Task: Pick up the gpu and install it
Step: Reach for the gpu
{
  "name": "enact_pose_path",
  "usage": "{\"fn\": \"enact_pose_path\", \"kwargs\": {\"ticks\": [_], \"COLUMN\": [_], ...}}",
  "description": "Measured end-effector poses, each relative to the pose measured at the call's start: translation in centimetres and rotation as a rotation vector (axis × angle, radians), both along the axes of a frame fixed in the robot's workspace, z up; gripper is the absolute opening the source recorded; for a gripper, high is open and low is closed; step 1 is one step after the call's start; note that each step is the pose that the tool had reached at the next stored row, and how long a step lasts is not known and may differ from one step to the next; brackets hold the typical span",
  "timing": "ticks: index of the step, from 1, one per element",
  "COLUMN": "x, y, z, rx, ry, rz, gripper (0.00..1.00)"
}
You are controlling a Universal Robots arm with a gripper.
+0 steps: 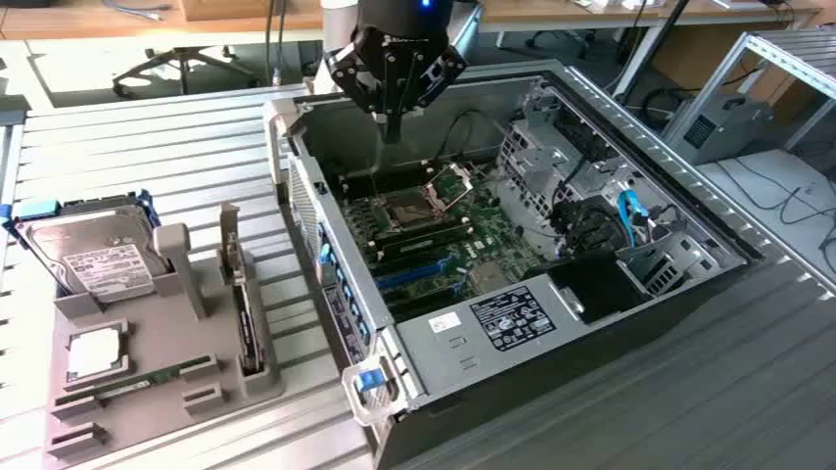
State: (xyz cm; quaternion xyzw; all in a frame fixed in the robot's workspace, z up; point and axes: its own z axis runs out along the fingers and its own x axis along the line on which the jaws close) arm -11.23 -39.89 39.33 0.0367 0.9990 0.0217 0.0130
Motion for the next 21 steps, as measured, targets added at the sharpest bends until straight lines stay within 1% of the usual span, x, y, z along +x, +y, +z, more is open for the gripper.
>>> {"fn": "enact_pose_path", "kwargs": {"ticks": [21], "x": [-0.52], "y": [0.00], "z": [0.00], "rx": [0.0001], "ry": [0.0000], "rz": [0.000], "gripper": [0.11]}}
